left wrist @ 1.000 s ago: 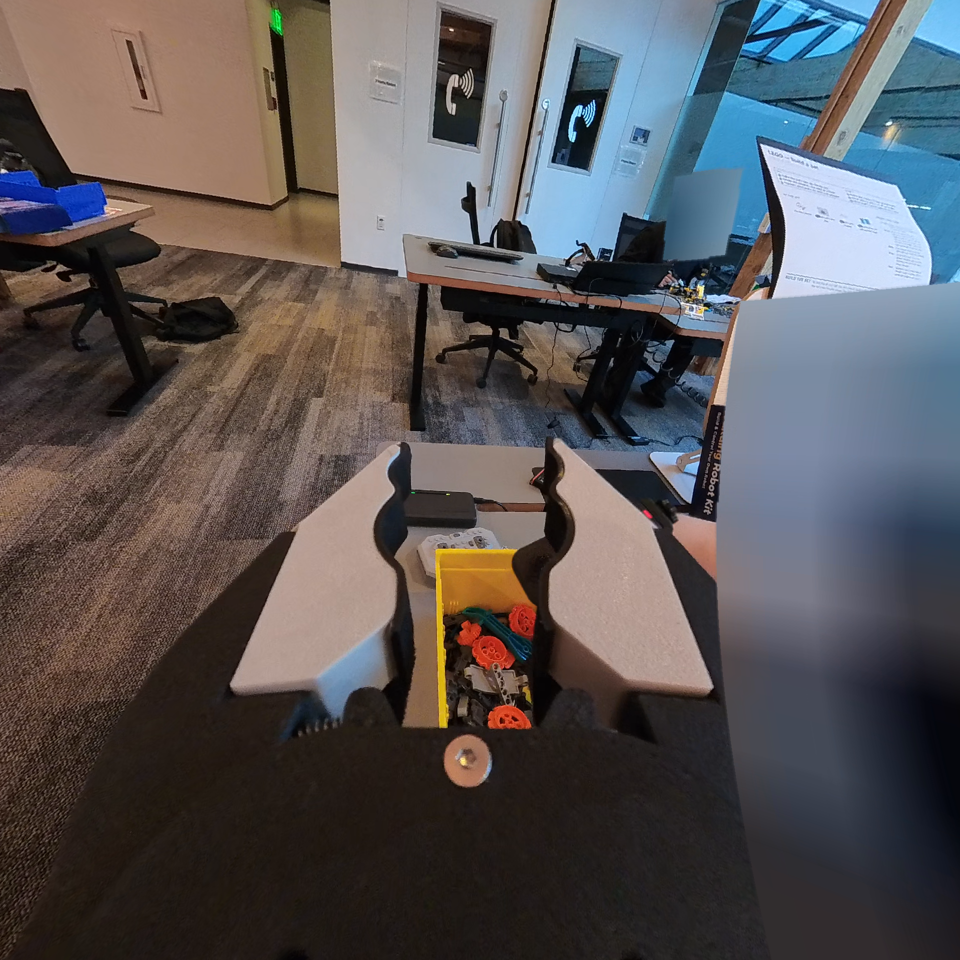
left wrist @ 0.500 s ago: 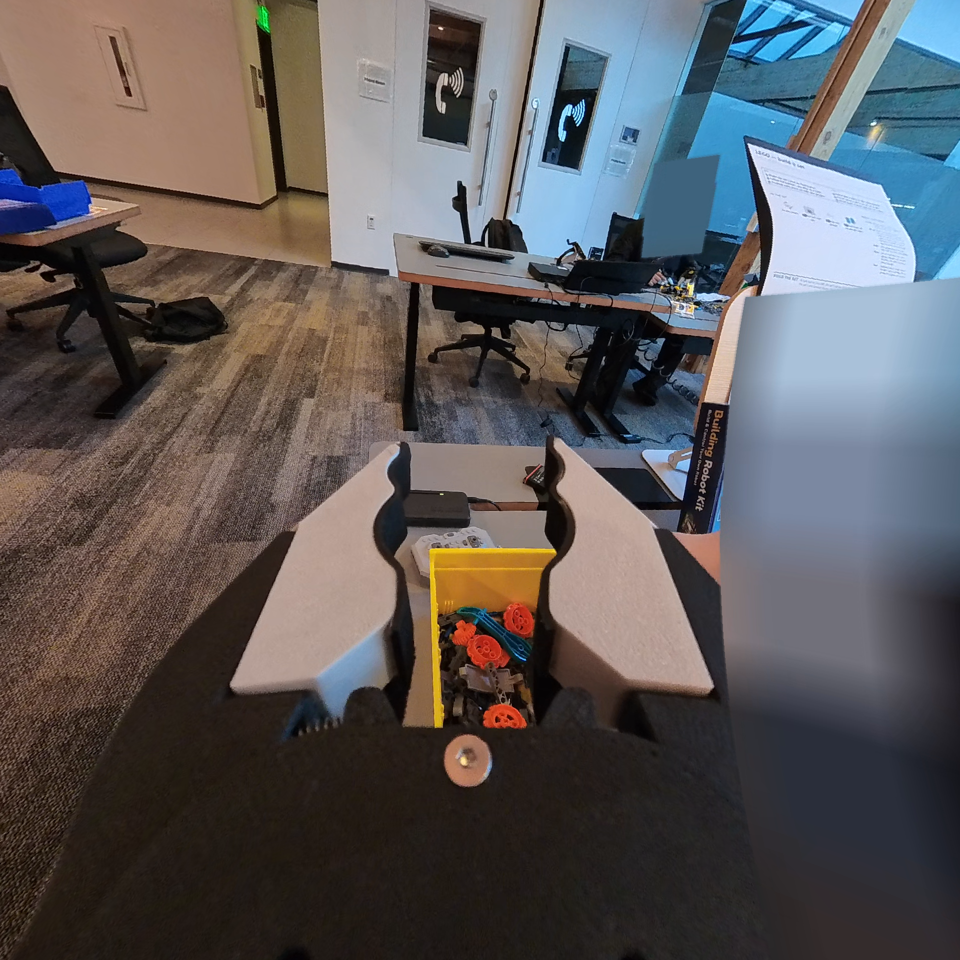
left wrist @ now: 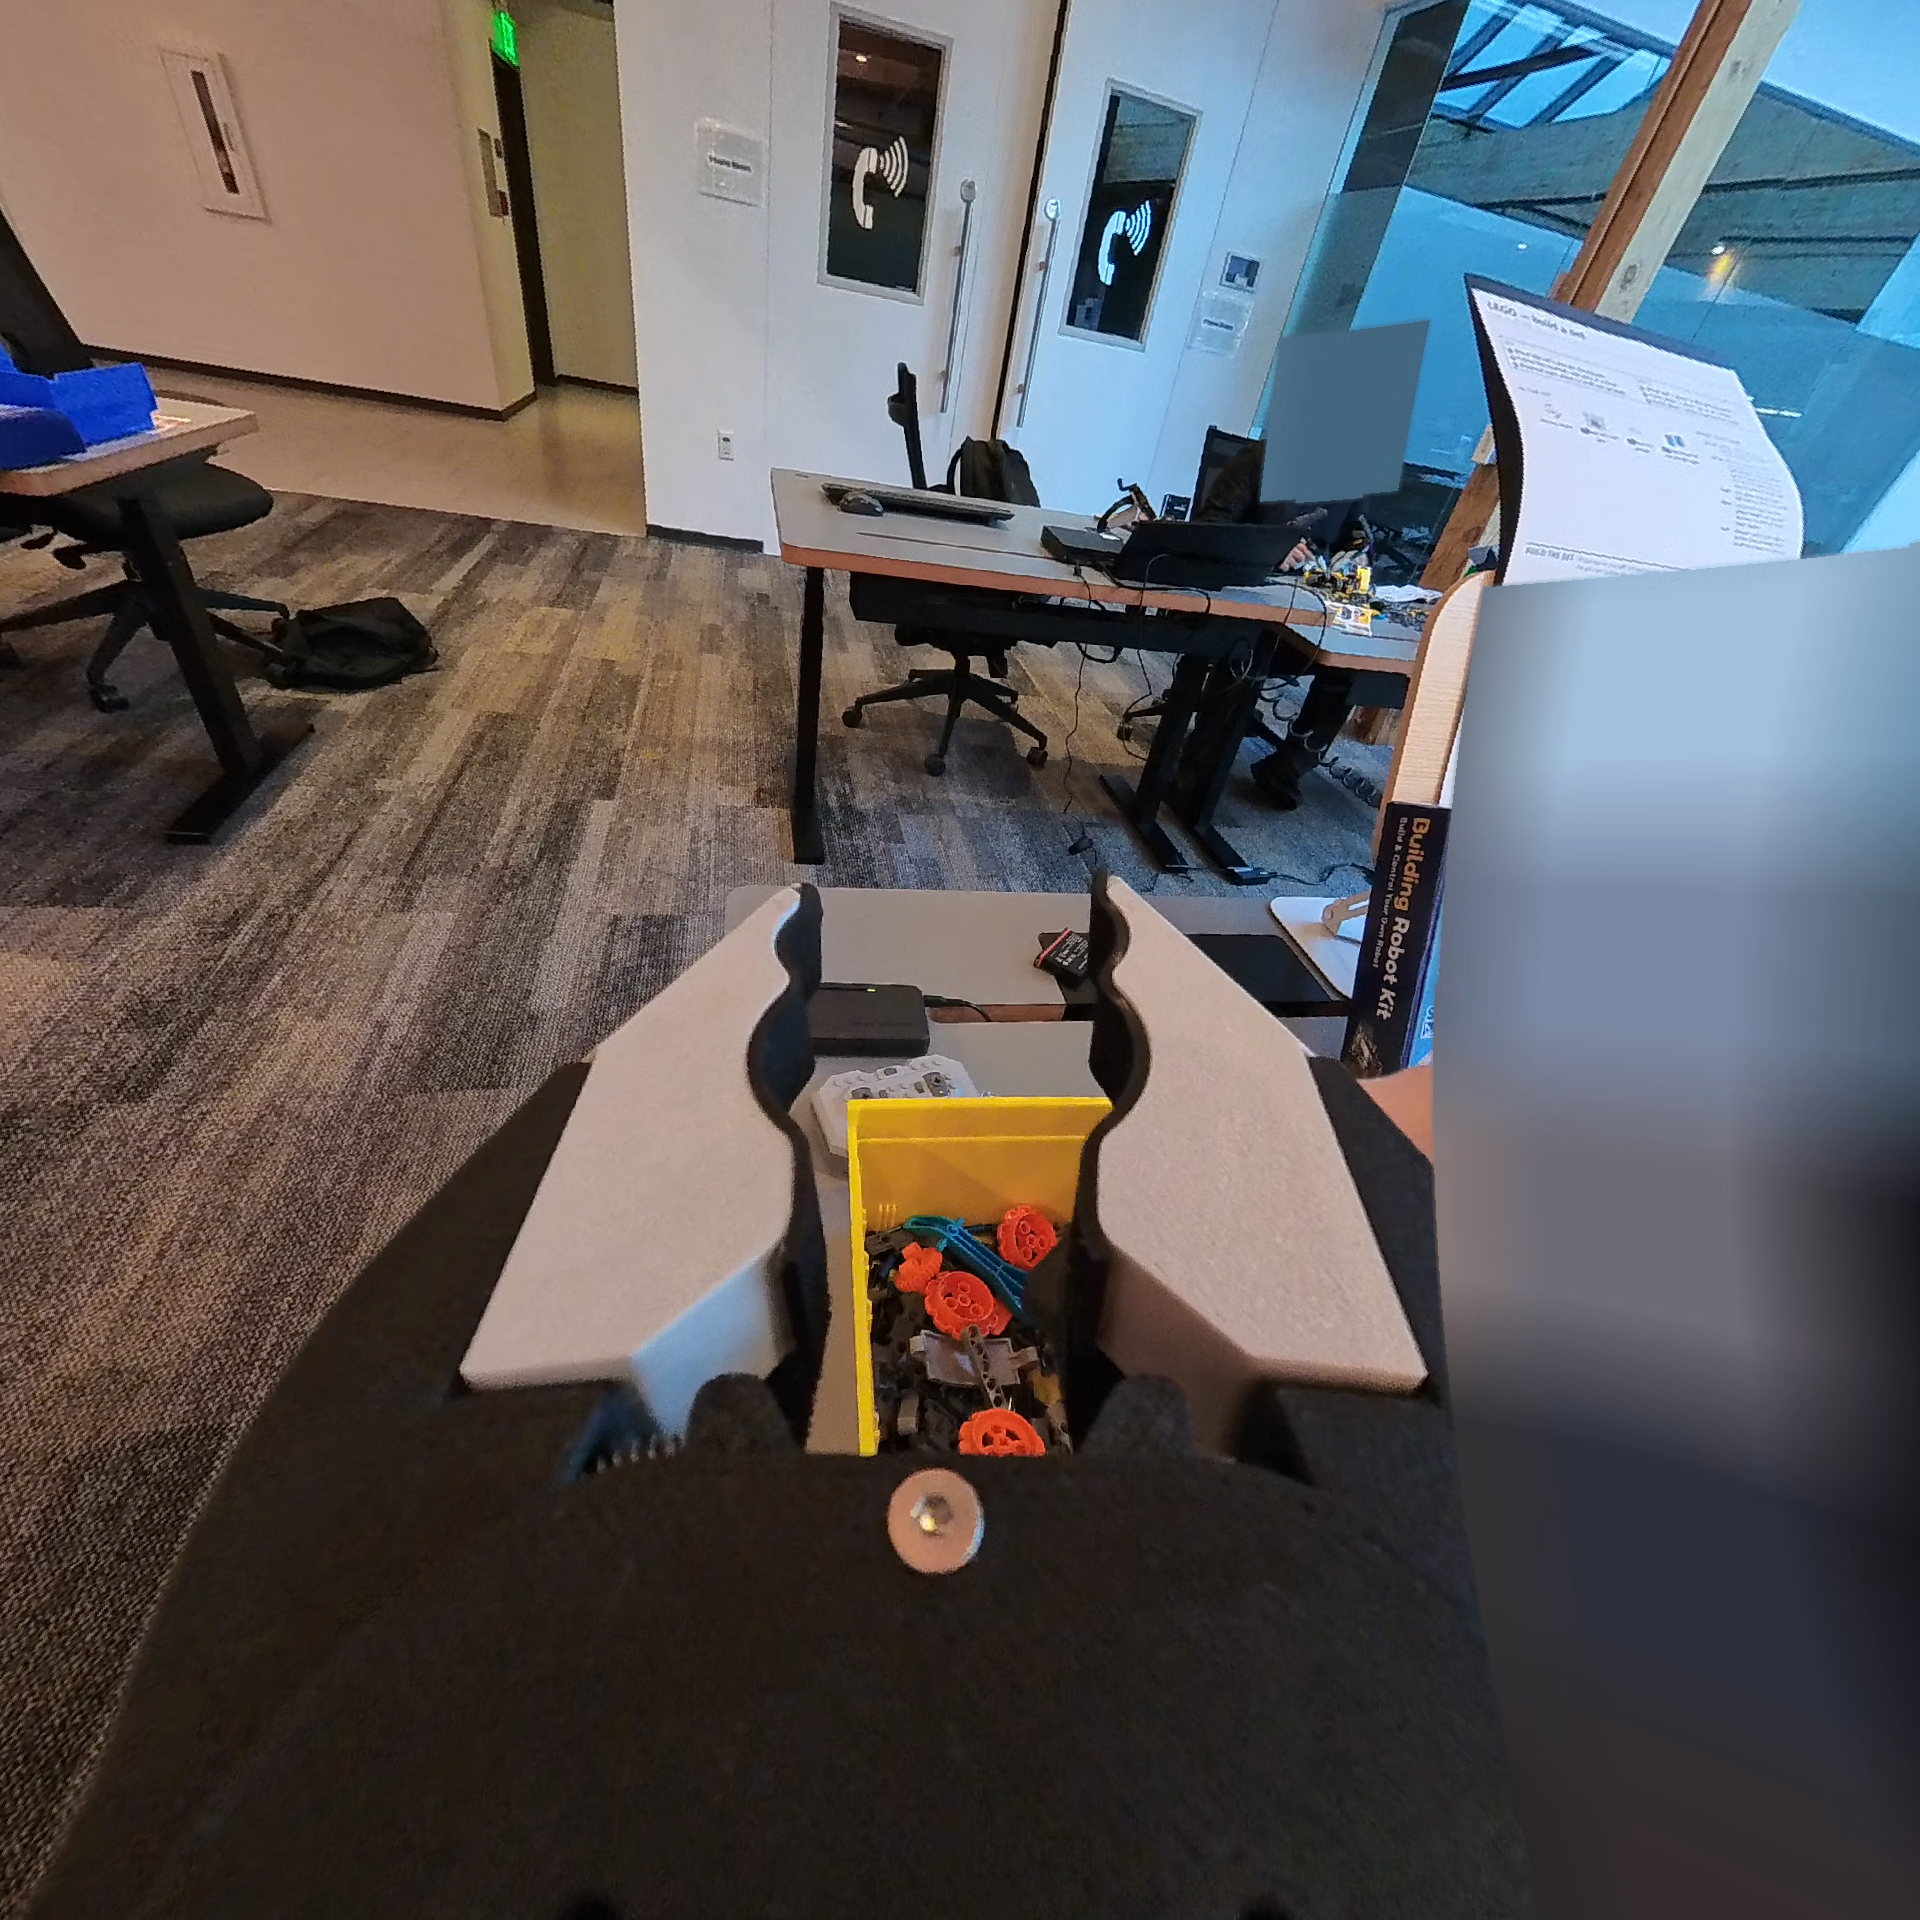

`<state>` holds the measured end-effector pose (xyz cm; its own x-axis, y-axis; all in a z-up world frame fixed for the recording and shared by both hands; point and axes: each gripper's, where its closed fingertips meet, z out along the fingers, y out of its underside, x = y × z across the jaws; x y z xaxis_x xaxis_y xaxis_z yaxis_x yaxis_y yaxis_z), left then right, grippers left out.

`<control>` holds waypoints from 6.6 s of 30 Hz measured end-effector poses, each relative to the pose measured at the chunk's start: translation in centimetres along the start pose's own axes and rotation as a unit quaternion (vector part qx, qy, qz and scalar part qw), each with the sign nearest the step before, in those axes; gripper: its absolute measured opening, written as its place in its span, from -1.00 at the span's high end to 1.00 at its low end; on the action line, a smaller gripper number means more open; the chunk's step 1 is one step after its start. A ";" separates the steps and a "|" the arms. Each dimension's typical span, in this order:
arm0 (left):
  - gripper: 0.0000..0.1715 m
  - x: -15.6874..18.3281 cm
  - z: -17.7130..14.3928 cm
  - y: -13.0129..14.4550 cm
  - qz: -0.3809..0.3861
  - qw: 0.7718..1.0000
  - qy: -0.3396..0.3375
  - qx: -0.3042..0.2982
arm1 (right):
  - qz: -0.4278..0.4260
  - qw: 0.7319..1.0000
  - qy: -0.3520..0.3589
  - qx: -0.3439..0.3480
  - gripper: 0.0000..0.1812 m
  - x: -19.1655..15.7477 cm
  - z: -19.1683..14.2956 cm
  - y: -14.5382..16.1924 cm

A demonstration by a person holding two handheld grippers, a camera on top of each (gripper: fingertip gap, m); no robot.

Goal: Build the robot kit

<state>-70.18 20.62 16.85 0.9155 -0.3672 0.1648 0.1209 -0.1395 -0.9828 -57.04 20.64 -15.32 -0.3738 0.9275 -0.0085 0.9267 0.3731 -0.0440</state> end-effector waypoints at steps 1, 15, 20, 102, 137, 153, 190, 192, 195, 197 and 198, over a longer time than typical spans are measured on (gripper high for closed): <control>0.43 0.0 0.0 0.0 0.000 1.000 0.000 -0.001 | -0.005 1.000 0.009 0.007 0.95 0.3 0.1 -0.4; 0.43 0.3 0.2 0.2 0.002 1.000 0.006 -0.005 | 0.002 0.999 0.000 0.040 0.95 0.9 0.2 -1.8; 0.43 0.4 0.2 0.2 0.001 1.000 0.008 -0.005 | 0.012 1.000 0.014 0.015 0.97 1.5 0.3 -0.5; 0.43 1.9 1.7 1.3 0.020 0.999 0.022 -0.037 | 0.186 0.979 -0.037 -0.071 0.92 3.8 0.5 1.6; 0.43 1.8 1.8 1.6 0.023 0.999 0.016 -0.044 | 0.188 0.981 -0.023 -0.044 0.88 4.5 -0.7 0.6; 0.43 1.8 1.7 1.5 0.021 0.999 0.019 -0.042 | 0.142 0.959 -0.244 -0.003 0.63 -5.6 -3.4 -0.8; 0.43 1.9 1.6 1.6 0.020 0.998 0.024 -0.045 | 0.046 0.989 -0.105 0.090 0.35 0.7 -2.9 -0.7; 0.43 1.8 1.6 1.6 0.020 0.998 0.024 -0.046 | 0.081 0.987 -0.054 0.128 0.41 4.0 -2.8 -1.9; 0.43 1.9 1.7 1.7 0.020 0.998 0.025 -0.048 | 0.047 0.988 -0.016 0.148 0.43 5.6 -2.2 -3.4; 0.43 1.9 1.7 1.7 0.020 0.998 0.025 -0.049 | 0.024 0.986 -0.035 0.160 0.46 4.9 -1.6 -4.8; 0.43 1.9 1.7 1.7 0.020 0.998 0.026 -0.049 | 0.024 0.983 -0.067 0.170 0.45 3.9 -1.3 -5.7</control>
<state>-67.62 21.22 15.32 0.8975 -0.4209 0.1313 0.0437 -0.2115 -0.9764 -63.70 22.13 -13.75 -0.3526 0.9238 -0.1491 0.8856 0.2778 -0.3723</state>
